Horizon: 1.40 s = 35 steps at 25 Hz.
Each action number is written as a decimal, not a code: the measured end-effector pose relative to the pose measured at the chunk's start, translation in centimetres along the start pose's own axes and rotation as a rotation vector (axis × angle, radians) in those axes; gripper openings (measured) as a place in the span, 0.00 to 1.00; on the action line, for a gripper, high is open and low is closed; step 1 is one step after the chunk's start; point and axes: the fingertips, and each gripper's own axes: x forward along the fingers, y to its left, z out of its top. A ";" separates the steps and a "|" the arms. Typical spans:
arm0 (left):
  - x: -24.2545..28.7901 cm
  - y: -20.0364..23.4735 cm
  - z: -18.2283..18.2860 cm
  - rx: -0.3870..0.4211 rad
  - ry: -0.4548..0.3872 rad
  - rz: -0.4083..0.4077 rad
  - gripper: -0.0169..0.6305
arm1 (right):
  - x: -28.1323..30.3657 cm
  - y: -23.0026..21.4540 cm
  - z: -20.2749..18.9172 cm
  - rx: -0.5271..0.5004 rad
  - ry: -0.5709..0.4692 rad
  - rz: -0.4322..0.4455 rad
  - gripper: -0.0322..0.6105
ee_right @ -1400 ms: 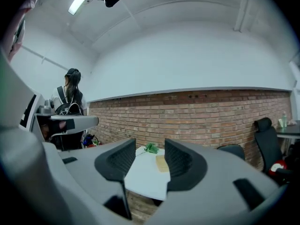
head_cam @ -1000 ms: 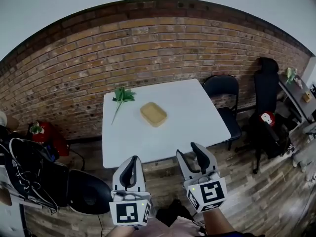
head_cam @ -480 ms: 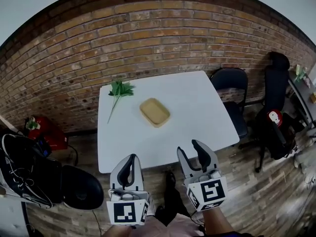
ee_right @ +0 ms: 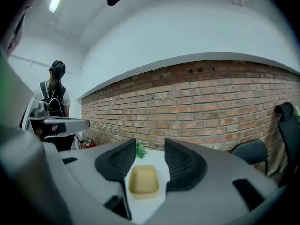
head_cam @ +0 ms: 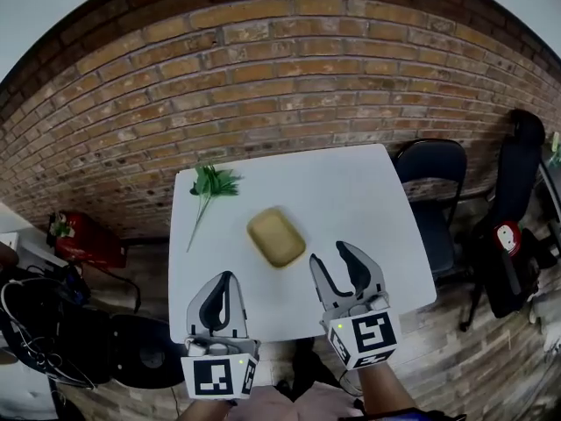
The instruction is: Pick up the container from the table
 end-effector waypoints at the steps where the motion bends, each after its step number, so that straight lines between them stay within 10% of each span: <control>1: 1.1 0.2 0.3 0.003 -0.002 0.009 0.04 | 1.1 -0.6 0.4 0.002 -0.002 0.009 0.35; 18: 8.3 3.8 1.8 -0.014 -0.034 0.138 0.04 | 10.5 -2.8 3.0 -0.066 0.000 0.137 0.34; 35: 11.8 6.6 -4.9 -0.091 0.116 0.085 0.04 | 14.7 -2.1 -7.1 -0.018 0.257 0.125 0.32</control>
